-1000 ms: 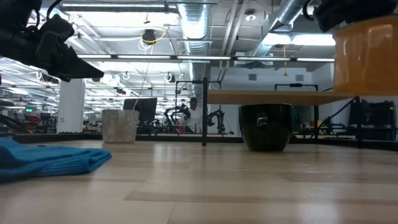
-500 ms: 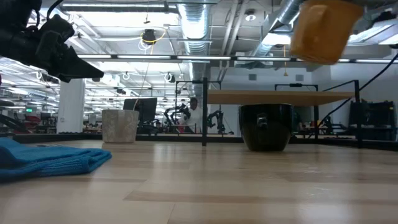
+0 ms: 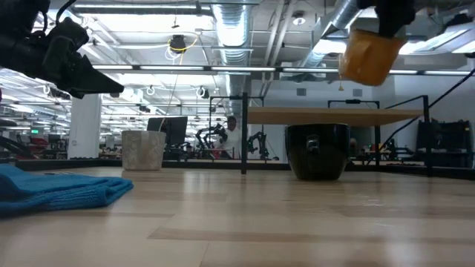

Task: Stack small to large cups/mugs on shelf
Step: Put the yellow mug on the shelf

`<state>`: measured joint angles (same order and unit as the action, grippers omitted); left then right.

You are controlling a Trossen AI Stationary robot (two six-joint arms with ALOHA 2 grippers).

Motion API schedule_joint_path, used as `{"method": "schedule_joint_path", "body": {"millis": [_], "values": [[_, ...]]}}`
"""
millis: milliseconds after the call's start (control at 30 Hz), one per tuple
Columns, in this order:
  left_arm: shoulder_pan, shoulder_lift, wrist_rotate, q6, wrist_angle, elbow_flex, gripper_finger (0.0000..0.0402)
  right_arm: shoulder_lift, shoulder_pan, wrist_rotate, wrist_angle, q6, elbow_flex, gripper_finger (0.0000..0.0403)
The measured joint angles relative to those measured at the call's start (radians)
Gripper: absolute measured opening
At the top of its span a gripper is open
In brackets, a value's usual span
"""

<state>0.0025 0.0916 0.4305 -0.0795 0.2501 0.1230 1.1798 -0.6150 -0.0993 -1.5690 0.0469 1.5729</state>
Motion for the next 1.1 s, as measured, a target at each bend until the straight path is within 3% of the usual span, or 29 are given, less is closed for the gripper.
{"method": "schedule_joint_path", "body": {"millis": [500, 867, 1100], "values": [[0.000, 0.000, -0.001, -0.015, 0.006, 0.000, 0.0000, 0.185, -0.210, 0.011, 0.001, 0.358, 0.208, 0.0024], [0.000, 0.000, -0.005, -0.084, 0.007, 0.000, 0.0000, 0.239, -0.325, 0.047, -0.001, 0.551, 0.218, 0.0025], [0.000, 0.000, -0.006, -0.101, 0.007, 0.000, 0.0000, 0.258, -0.394, 0.106, -0.001, 0.587, 0.218, 0.0026]]}}
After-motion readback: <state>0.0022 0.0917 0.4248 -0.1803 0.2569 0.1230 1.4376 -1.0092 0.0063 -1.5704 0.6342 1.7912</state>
